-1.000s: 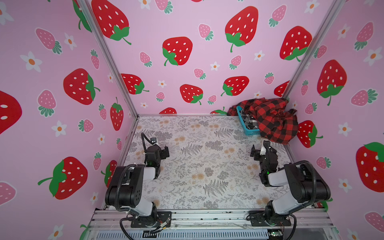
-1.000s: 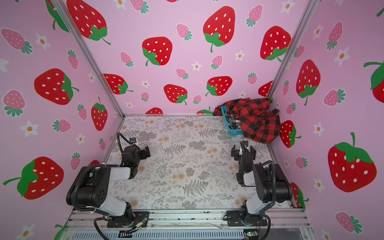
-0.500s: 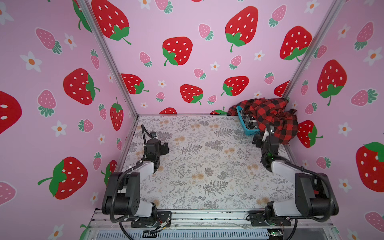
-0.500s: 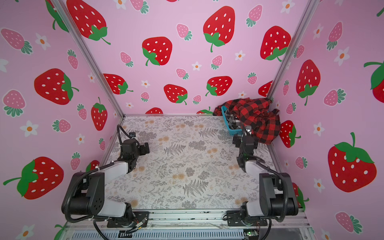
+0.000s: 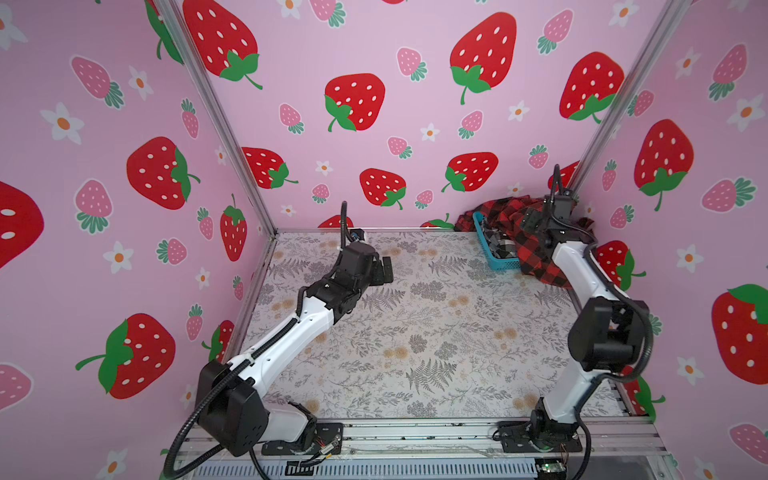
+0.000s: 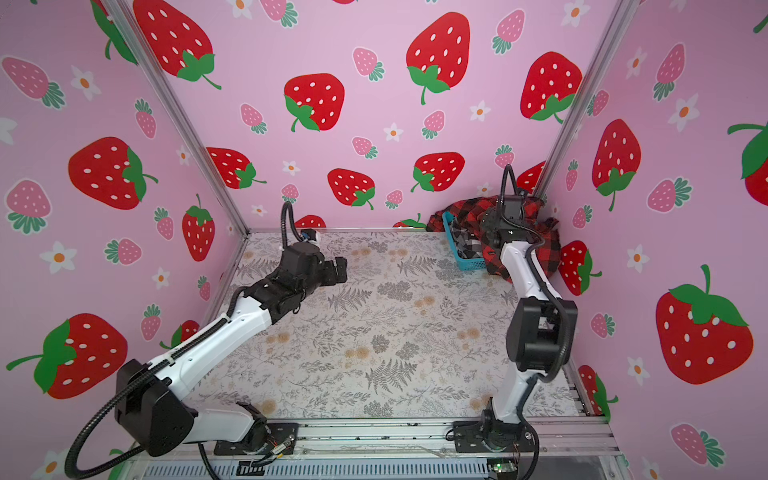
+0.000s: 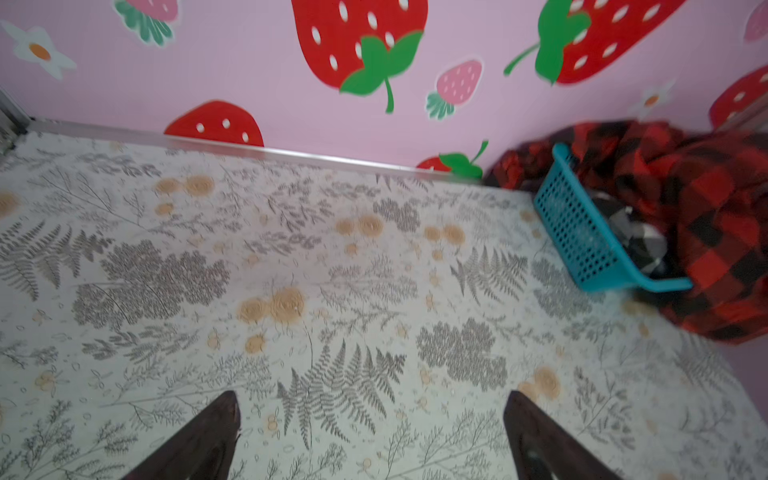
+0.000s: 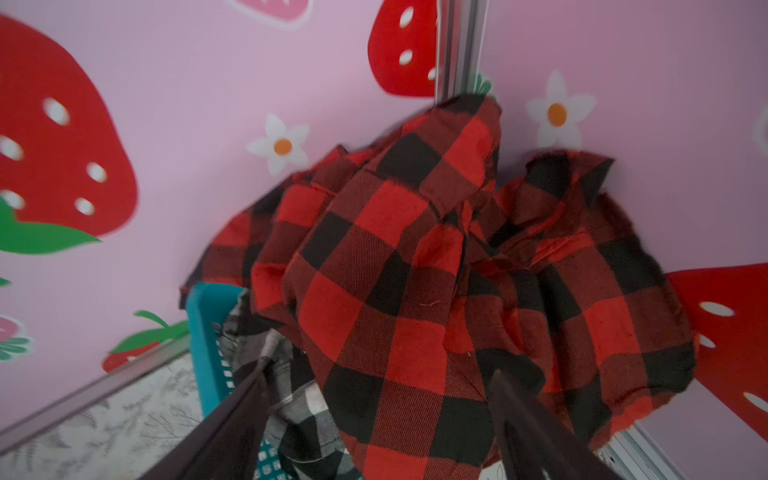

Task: Fold and stack the long sleeve shirts
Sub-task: 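Grasp the red plaid shirt with the right gripper while the left arm advances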

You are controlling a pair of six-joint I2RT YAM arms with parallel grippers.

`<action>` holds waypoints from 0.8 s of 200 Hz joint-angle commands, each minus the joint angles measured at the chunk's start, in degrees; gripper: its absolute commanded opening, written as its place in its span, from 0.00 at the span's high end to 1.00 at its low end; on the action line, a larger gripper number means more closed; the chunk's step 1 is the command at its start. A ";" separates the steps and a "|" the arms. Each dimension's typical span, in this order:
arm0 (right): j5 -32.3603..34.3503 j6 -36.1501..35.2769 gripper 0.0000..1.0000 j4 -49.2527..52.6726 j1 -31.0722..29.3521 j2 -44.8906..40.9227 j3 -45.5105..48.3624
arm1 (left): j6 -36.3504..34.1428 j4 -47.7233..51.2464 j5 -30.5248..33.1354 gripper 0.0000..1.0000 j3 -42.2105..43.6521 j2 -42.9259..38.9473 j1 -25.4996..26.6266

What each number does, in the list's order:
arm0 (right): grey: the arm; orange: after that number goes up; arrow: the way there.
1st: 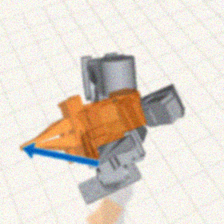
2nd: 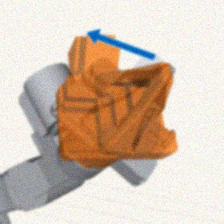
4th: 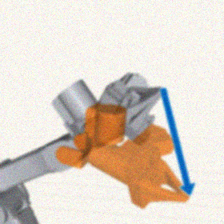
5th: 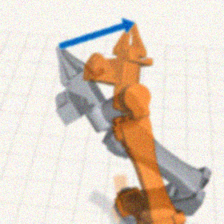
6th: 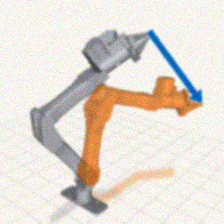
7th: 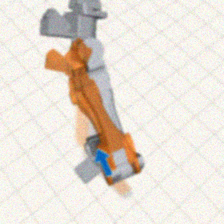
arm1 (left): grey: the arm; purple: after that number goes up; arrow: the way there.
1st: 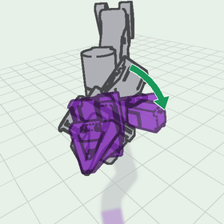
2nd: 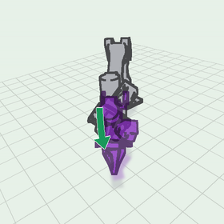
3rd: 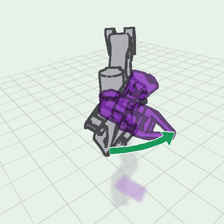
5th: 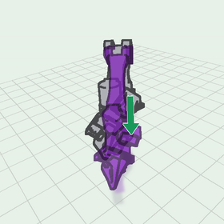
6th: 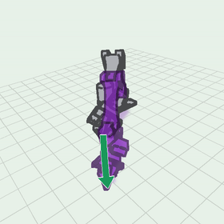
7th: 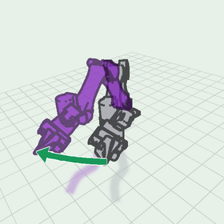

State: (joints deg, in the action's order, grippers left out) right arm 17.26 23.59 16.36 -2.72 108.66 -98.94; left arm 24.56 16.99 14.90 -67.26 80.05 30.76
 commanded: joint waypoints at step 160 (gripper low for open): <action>-5.45 -7.98 1.00 9.17 -1.54 2.16 -12.54 | 7.21 5.05 -1.81 0.06 -4.54 2.35 -0.15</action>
State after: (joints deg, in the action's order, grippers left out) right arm 14.13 17.72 29.10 -3.20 118.91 -112.53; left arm 28.73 21.02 12.93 -69.56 83.74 30.79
